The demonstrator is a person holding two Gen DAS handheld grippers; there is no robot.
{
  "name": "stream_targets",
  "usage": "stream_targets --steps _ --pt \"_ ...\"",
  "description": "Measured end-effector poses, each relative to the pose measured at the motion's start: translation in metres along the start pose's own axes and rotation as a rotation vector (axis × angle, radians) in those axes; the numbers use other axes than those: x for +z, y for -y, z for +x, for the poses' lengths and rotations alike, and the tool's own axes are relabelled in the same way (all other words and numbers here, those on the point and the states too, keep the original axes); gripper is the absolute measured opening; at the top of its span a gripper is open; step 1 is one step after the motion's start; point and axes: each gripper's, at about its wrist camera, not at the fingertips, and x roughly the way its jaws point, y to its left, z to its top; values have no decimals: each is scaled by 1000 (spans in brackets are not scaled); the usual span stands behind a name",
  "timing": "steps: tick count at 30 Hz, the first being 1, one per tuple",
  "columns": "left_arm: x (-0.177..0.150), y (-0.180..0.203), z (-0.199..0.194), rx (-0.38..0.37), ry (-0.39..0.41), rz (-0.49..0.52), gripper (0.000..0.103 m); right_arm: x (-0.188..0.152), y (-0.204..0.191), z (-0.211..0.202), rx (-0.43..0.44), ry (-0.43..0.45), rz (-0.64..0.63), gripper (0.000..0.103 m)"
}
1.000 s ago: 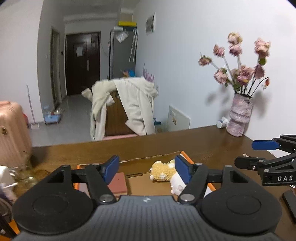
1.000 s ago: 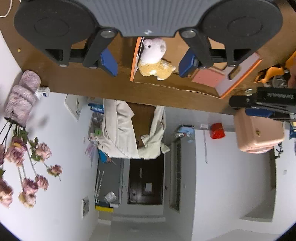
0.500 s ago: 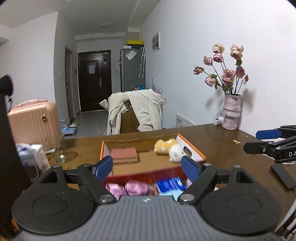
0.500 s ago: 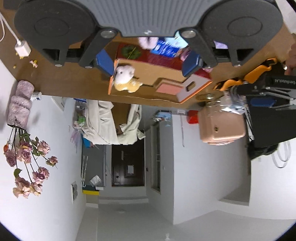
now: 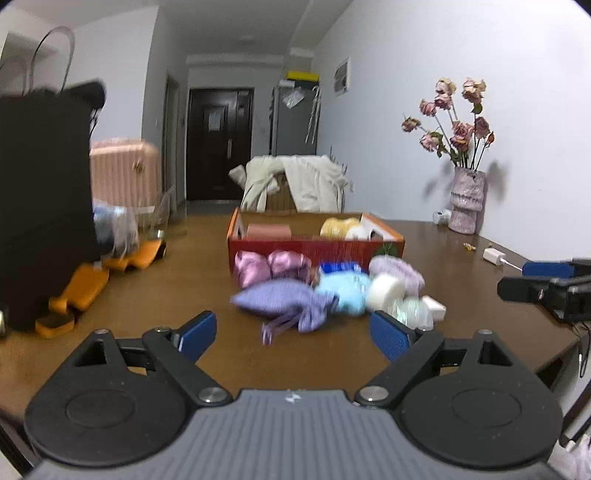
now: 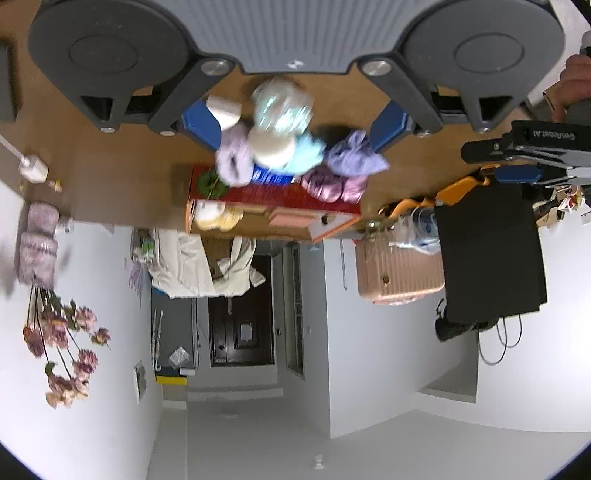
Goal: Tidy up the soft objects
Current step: 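Withdraw both grippers from the box and move them to the purple sachet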
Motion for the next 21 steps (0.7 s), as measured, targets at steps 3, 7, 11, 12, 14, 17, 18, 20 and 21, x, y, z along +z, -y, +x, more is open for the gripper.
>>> stream_targets --steps 3,7,11,12,14,17,18,20,21 --pt "-13 -10 -2 34 -19 0 92 -17 -11 0 21 -22 35 88" --pt "-19 -23 2 34 -37 -27 92 -28 -25 5 21 -34 38 88" --pt "-16 -33 15 28 -48 -50 92 -24 -28 18 37 -35 72 87" --pt "-15 -37 21 26 -56 -56 92 -23 -28 23 39 -33 83 87" --pt "-10 -43 33 25 -67 -59 92 -20 -30 36 57 -41 116 87" --pt "-1 -52 58 12 -73 -41 89 -18 -36 60 95 -68 142 86" --pt "3 -55 68 5 -76 -31 87 -17 -37 70 101 -81 148 85" --pt "11 -61 90 -10 -90 -15 81 -16 -40 90 102 -102 153 84" --pt "15 -66 103 -26 -96 -16 80 -15 -40 98 99 -109 159 82"
